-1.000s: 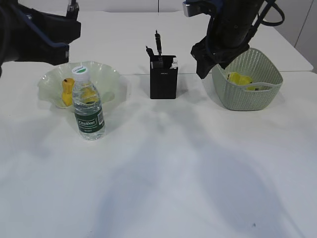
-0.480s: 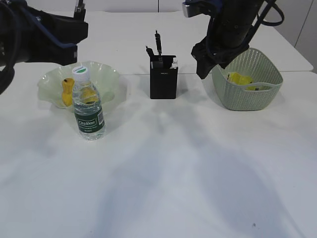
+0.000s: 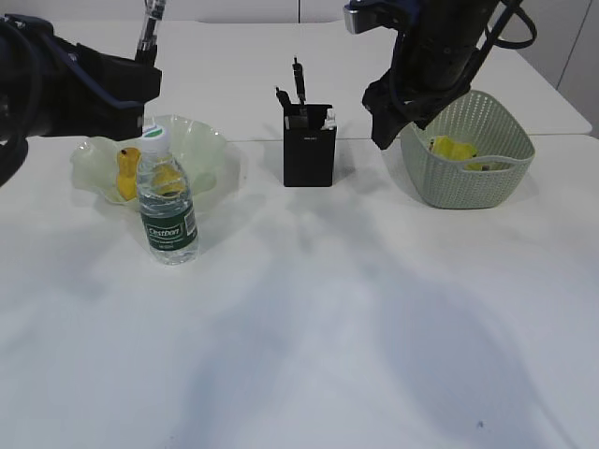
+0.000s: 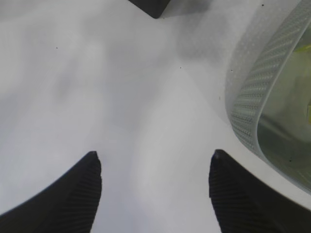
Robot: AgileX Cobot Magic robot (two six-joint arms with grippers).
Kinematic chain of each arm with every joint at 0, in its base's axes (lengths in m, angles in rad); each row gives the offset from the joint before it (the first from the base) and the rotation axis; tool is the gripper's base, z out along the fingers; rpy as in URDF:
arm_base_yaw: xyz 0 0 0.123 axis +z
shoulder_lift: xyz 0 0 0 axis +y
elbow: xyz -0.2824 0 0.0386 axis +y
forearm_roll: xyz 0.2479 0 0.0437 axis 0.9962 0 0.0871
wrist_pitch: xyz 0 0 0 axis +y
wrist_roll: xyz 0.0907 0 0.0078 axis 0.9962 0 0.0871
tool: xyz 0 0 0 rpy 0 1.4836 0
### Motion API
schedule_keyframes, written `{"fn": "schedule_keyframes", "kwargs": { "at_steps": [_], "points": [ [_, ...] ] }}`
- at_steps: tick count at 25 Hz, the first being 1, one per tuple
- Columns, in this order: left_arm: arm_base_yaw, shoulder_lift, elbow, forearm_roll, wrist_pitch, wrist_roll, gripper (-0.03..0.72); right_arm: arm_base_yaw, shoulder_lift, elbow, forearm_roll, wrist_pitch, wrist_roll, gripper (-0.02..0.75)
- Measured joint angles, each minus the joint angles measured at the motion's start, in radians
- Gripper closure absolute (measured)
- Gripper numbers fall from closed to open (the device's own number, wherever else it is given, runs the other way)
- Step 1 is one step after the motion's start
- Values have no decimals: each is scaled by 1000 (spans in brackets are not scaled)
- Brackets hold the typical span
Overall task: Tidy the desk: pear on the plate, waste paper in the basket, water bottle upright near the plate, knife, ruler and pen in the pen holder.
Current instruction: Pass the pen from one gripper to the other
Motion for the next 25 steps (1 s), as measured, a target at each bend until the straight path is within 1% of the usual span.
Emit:
{"fn": "schedule_keyframes", "kwargs": {
  "at_steps": [8,13,18,21,25],
  "points": [
    [0,0,0,-2,41,-40,591,0,0,0,0,0,0,225],
    [11,0,0,-47,106,-58,591,0,0,0,2,0,0,225],
    [10,0,0,-76,126,-61,591,0,0,0,9,0,0,225],
    [10,0,0,-66,165,-61,591,0,0,0,11,0,0,225],
    [10,0,0,-21,270,-62,591,0,0,0,13,0,0,225]
  ]
}}
